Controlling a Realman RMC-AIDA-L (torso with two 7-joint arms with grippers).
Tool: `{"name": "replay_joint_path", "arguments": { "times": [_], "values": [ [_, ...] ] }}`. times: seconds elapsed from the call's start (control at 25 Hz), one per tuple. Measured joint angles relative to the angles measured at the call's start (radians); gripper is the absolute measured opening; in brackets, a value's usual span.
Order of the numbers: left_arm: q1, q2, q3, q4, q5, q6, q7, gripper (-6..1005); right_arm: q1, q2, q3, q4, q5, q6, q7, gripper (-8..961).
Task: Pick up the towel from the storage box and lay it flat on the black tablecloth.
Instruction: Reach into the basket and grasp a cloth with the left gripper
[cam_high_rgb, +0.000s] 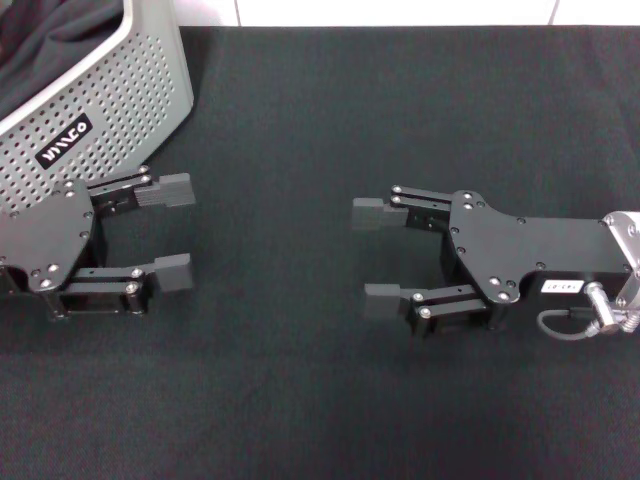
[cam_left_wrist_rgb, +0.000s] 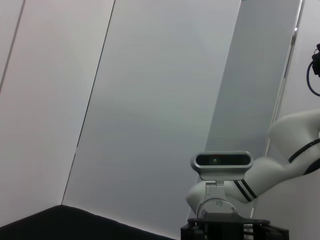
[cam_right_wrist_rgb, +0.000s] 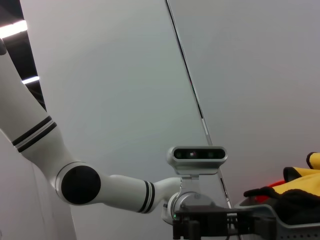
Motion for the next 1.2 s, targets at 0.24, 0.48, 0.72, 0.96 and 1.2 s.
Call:
{"name": "replay_joint_path", "arguments": {
  "times": [0.24, 0.48, 0.72, 0.96, 1.2],
  "values": [
    [0.001, 0.000, -0.001, 0.001, 0.001, 0.000, -0.001, 871, 0.001, 0.004, 0.003, -0.001, 0.000, 0.016, -0.001, 852],
    [0.001, -0.002, -0.001, 0.000, 0.002, 0.000, -0.007, 853, 0.001, 0.004, 0.003, -0.001, 0.000, 0.017, -0.001, 851],
    [-0.012, -0.015, -0.046, 0.050, -0.013, 0.001, -0.093, 836, -0.010, 0.004, 0.003, 0.003, 0.004, 0.017, -0.010, 851],
    [-0.011, -0.067, -0.157, 0.439, -0.095, -0.014, -0.399, 818, -0.043, 0.001, 0.041, 0.012, 0.007, 0.035, -0.027, 850],
    [-0.016, -0.122, -0.250, 0.954, 0.036, -0.245, -0.702, 800, -0.096, 0.000, 0.077, 0.014, 0.007, 0.047, -0.057, 849]
  ]
}}
